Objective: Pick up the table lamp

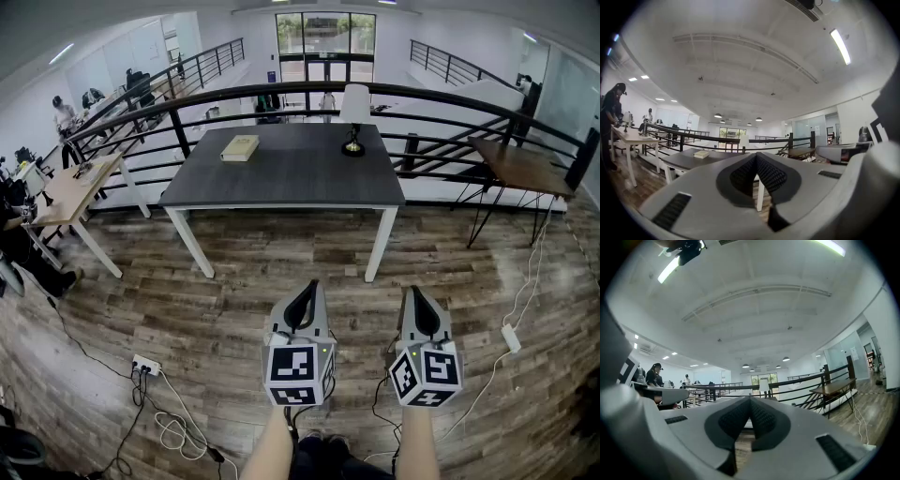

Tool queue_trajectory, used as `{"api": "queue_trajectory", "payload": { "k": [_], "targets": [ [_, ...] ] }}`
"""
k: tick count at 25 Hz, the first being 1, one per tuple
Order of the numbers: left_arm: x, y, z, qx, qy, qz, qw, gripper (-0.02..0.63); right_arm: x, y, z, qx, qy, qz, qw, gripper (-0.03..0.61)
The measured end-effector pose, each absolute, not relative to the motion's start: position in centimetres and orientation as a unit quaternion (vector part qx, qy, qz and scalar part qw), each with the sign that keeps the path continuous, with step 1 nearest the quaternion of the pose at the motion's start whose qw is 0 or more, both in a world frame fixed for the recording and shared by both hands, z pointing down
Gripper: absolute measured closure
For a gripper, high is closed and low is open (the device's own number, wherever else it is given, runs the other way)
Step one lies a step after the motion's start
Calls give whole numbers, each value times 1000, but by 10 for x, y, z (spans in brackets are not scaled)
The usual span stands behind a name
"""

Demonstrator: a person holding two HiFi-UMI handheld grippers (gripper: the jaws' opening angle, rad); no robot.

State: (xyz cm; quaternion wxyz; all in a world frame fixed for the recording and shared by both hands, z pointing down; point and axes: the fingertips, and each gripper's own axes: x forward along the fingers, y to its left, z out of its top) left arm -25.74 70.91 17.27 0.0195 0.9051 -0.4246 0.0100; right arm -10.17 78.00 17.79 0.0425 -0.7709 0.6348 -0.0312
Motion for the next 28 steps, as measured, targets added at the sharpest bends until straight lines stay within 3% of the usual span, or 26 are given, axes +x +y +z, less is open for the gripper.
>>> {"api": "queue_trajectory", "payload": {
  "k": [28],
  "targets": [
    [-236,709,192,901,-432,21,40,597,-79,782,193,-749,660,-43,39,580]
  ]
}}
